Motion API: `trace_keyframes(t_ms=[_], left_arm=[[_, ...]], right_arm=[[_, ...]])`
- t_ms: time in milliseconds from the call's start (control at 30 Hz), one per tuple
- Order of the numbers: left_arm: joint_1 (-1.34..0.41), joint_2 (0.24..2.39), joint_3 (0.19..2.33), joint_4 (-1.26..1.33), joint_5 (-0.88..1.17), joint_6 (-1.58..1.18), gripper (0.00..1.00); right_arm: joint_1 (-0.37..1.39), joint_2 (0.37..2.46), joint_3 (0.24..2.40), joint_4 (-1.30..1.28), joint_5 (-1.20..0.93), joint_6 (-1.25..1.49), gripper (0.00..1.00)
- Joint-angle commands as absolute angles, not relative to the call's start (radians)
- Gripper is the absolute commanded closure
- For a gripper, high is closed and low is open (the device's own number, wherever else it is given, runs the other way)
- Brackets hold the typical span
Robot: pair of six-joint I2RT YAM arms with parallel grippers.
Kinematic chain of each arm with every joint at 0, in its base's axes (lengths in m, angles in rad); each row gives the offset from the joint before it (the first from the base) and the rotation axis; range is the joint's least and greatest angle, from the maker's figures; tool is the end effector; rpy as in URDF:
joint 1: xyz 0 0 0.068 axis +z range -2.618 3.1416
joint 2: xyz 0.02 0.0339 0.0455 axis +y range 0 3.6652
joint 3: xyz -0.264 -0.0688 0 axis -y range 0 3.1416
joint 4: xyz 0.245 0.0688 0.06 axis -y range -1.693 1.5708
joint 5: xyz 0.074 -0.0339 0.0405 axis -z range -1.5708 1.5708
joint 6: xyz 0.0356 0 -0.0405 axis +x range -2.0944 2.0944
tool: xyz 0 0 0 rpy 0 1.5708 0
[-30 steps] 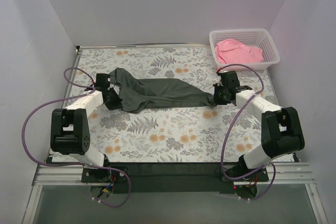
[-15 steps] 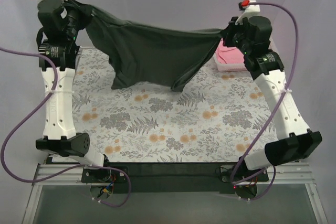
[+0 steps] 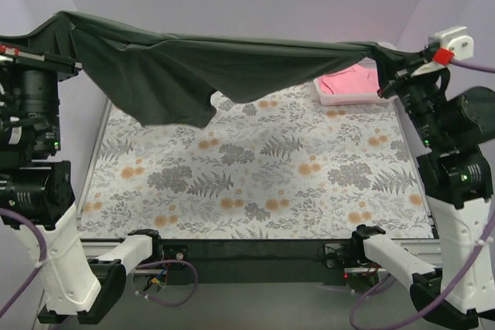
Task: Fold and stack the t-shirts
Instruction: Flatten the tshirt out
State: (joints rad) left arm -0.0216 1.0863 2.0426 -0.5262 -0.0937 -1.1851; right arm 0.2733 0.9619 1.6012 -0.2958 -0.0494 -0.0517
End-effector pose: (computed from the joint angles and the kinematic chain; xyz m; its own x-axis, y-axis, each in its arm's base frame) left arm 0.0888 0.0014 0.6275 0.2157 -0.9273 -0.3058 0.3623 0.3668 -0.8568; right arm 0.1276 0.0376 0.5613 0.3401 0.0417 -0.9395 -0.2972 0.9526 -0.0653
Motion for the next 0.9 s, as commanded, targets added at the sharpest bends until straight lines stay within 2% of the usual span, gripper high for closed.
trace_keyframes(t_ms=[0, 200, 400, 567, 667, 867], left_arm=[[-0.017, 1.095, 2.097, -0.535, -0.103, -1.129, 1.00], [-0.020, 1.137, 2.094, -0.523, -0.086, -1.074, 1.00], [-0.020, 1.248, 1.933, -0.486, -0.031, -1.045, 1.00], [-0.020, 1.370, 1.581, -0.345, -0.032, -1.057, 1.00], [-0.018, 1.500, 1.453, -0.250, -0.052, -1.065, 1.00], [-0.018, 1.767, 1.419, -0.170, -0.009, -1.091, 1.00]], right_arm=[[0.273, 0.905, 1.571, -0.262, -0.055, -0.132, 0.99], [0.272, 0.907, 1.574, -0.301, -0.057, -0.132, 0.99], [0.272, 1.028, 1.490, -0.325, -0.072, -0.098, 0.99], [0.272, 1.245, 1.393, -0.313, -0.060, -0.069, 0.99], [0.272, 1.377, 1.310, -0.209, -0.052, -0.063, 0.99], [0.270, 1.652, 1.307, -0.103, -0.051, -0.061, 0.99]])
